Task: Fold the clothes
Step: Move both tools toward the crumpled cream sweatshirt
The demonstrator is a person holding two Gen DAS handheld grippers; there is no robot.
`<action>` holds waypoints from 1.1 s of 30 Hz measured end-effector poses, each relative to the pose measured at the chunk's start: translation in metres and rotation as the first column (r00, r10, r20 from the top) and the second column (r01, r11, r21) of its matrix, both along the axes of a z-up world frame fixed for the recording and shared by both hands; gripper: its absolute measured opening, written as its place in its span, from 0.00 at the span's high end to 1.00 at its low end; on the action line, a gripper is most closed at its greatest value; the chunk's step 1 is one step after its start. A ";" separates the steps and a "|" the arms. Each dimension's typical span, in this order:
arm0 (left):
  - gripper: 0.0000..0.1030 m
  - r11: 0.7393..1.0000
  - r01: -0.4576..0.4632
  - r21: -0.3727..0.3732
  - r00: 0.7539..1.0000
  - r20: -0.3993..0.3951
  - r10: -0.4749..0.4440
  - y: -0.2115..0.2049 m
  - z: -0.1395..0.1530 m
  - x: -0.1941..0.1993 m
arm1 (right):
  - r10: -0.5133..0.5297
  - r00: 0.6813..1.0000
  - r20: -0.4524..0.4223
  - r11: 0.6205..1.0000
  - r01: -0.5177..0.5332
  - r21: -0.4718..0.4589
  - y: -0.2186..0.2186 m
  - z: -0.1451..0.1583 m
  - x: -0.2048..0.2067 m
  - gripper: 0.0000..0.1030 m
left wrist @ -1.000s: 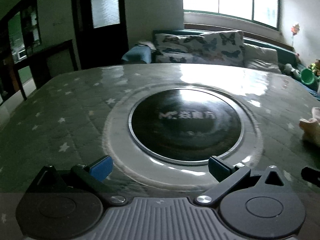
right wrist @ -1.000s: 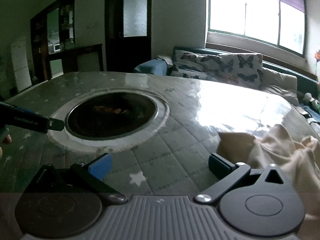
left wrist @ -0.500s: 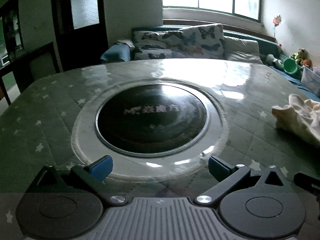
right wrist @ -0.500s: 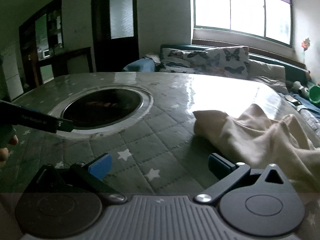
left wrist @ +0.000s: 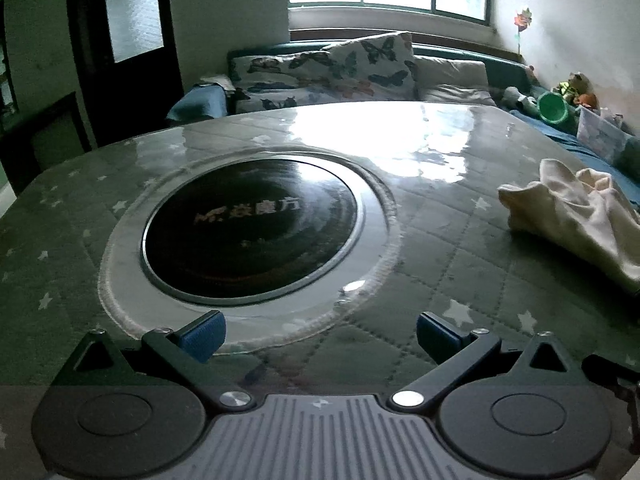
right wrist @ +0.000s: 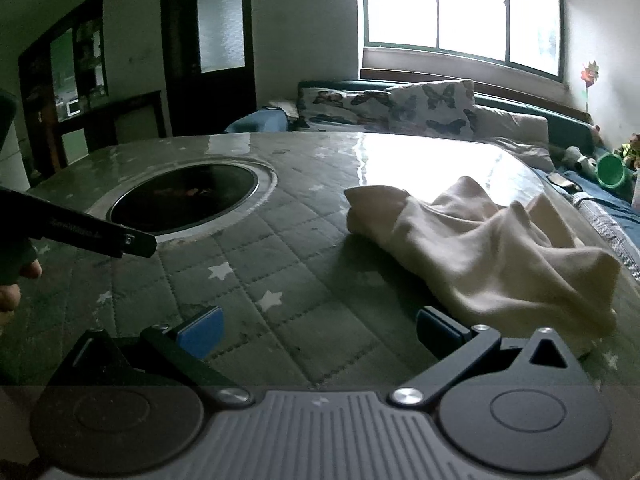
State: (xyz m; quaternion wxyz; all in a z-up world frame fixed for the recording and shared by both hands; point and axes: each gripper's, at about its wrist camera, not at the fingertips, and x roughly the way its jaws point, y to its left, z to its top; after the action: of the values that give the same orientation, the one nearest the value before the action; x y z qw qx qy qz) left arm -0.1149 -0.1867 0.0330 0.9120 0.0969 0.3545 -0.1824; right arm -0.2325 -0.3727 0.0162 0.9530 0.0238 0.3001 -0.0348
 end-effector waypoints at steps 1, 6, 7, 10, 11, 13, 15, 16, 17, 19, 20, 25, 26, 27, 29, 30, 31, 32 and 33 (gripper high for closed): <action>0.00 1.000 0.005 0.002 1.000 -0.001 -0.005 -0.002 0.000 -0.001 | -0.005 1.000 0.000 1.000 0.005 0.002 -0.001 0.000 -0.002 0.00; 0.00 0.999 0.036 0.010 0.999 0.000 -0.036 -0.011 0.001 -0.009 | -0.032 0.999 -0.001 0.999 0.032 0.020 -0.005 0.000 -0.011 0.00; 0.00 0.999 0.043 0.011 0.999 -0.001 -0.043 -0.013 0.001 -0.010 | -0.037 0.999 -0.001 0.999 0.037 0.022 -0.006 0.000 -0.013 0.00; 0.00 0.998 0.067 0.017 0.998 -0.004 -0.067 -0.019 0.001 -0.015 | -0.052 0.999 -0.001 0.998 0.052 0.023 -0.008 0.000 -0.019 0.00; 0.00 0.997 0.077 0.021 0.997 -0.006 -0.076 -0.022 0.001 -0.016 | -0.057 0.998 -0.001 0.998 0.057 0.023 -0.009 0.000 -0.021 0.00; 0.00 0.995 0.097 0.021 0.995 -0.007 -0.096 -0.027 0.001 -0.020 | -0.066 0.998 -0.001 0.998 0.066 0.023 -0.012 -0.001 -0.025 0.00; 0.00 0.993 0.118 0.023 0.993 -0.010 -0.118 -0.033 0.000 -0.023 | -0.078 0.997 -0.003 0.997 0.078 0.028 -0.015 -0.001 -0.028 0.00; 0.00 0.991 0.128 0.027 0.992 -0.013 -0.127 -0.037 0.000 -0.024 | -0.085 0.996 -0.003 0.996 0.085 0.032 -0.017 -0.001 -0.030 0.00; 0.00 0.990 0.138 0.031 0.990 -0.017 -0.137 -0.040 -0.001 -0.025 | -0.093 0.996 -0.002 0.995 0.093 0.038 -0.019 -0.001 -0.031 0.00; 0.00 0.987 0.157 0.036 0.987 -0.023 -0.157 -0.046 -0.003 -0.027 | -0.110 0.994 0.000 0.993 0.110 0.047 -0.023 0.000 -0.035 0.00; 0.00 0.985 0.168 0.039 0.986 -0.027 -0.167 -0.049 -0.003 -0.028 | -0.119 0.993 -0.001 0.992 0.119 0.051 -0.026 0.000 -0.036 0.00; 0.00 0.978 0.205 0.040 0.978 -0.040 -0.204 -0.063 -0.002 -0.029 | -0.158 0.987 -0.001 0.985 0.158 0.069 -0.040 0.001 -0.041 0.00; 0.00 0.977 0.211 0.043 0.977 -0.039 -0.209 -0.066 -0.002 -0.028 | -0.164 0.987 0.000 0.984 0.163 0.072 -0.042 0.001 -0.041 0.00; 0.00 0.975 0.216 0.048 0.976 -0.036 -0.214 -0.069 -0.001 -0.028 | -0.169 0.986 0.000 0.983 0.169 0.074 -0.044 0.002 -0.041 0.00; 0.00 0.973 0.223 0.056 0.974 -0.035 -0.222 -0.075 0.000 -0.026 | -0.178 0.984 -0.001 0.981 0.178 0.074 -0.048 0.002 -0.041 0.00; 0.00 0.972 0.227 0.059 0.974 -0.036 -0.225 -0.078 0.001 -0.024 | -0.182 0.983 -0.003 0.981 0.182 0.074 -0.050 0.003 -0.040 0.00; 0.00 0.971 0.231 0.057 0.973 -0.041 -0.229 -0.081 0.002 -0.023 | -0.184 0.983 -0.003 0.980 0.184 0.075 -0.051 0.003 -0.039 0.00; 0.00 0.971 0.234 0.054 0.972 -0.044 -0.232 -0.083 0.002 -0.021 | -0.186 0.983 -0.004 0.980 0.186 0.075 -0.052 0.002 -0.039 0.00; 0.00 0.970 0.238 0.052 0.971 -0.048 -0.236 -0.086 0.002 -0.020 | -0.188 0.982 -0.005 0.979 0.188 0.074 -0.053 0.002 -0.038 0.00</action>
State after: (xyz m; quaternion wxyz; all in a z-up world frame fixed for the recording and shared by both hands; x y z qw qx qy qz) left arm -0.1349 -0.2725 0.0348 0.8730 0.1607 0.3642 -0.2817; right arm -0.2705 -0.4260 0.0186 0.9441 0.0874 0.2969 -0.1133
